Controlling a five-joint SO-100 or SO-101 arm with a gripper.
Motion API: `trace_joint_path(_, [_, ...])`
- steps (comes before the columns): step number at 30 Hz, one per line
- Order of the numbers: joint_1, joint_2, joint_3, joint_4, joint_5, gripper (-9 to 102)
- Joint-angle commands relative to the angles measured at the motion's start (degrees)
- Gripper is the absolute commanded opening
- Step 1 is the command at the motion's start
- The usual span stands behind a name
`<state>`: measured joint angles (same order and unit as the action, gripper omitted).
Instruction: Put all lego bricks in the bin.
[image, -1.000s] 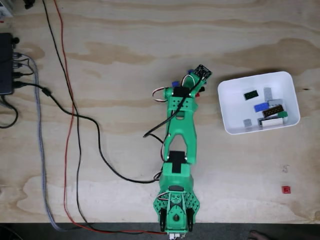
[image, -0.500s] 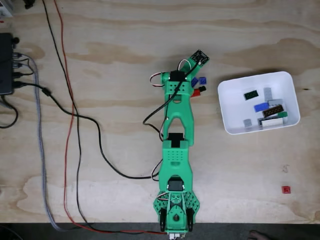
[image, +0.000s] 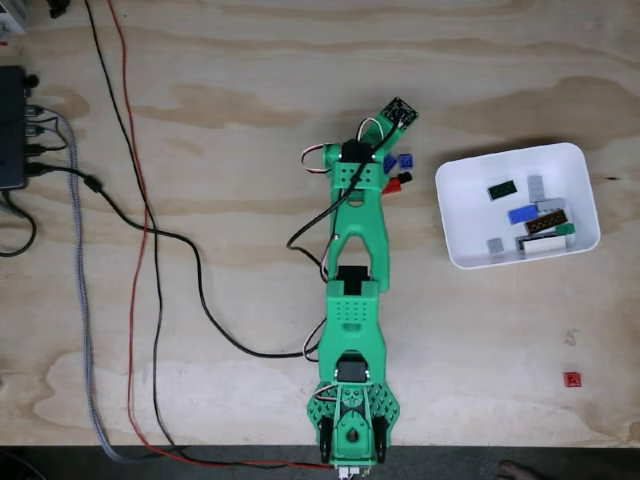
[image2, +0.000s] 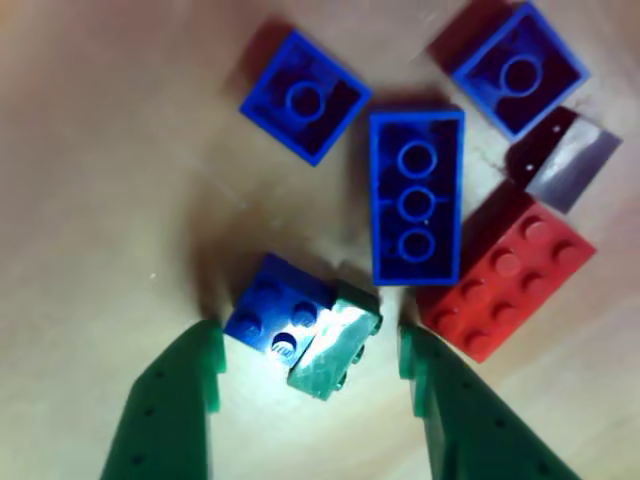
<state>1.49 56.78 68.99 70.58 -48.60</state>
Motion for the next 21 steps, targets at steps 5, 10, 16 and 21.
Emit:
trace_joint_path(5, [2.11, 2.37, -0.09, -2.46, -0.62, 19])
trace_joint_path(10, [1.93, 4.04, 5.36, -5.54, -1.14, 2])
trace_joint_path(16, [2.11, 10.28, 6.59, -4.04, -0.88, 0])
trace_joint_path(21, [2.20, 18.02, 5.71, -1.32, -2.02, 5])
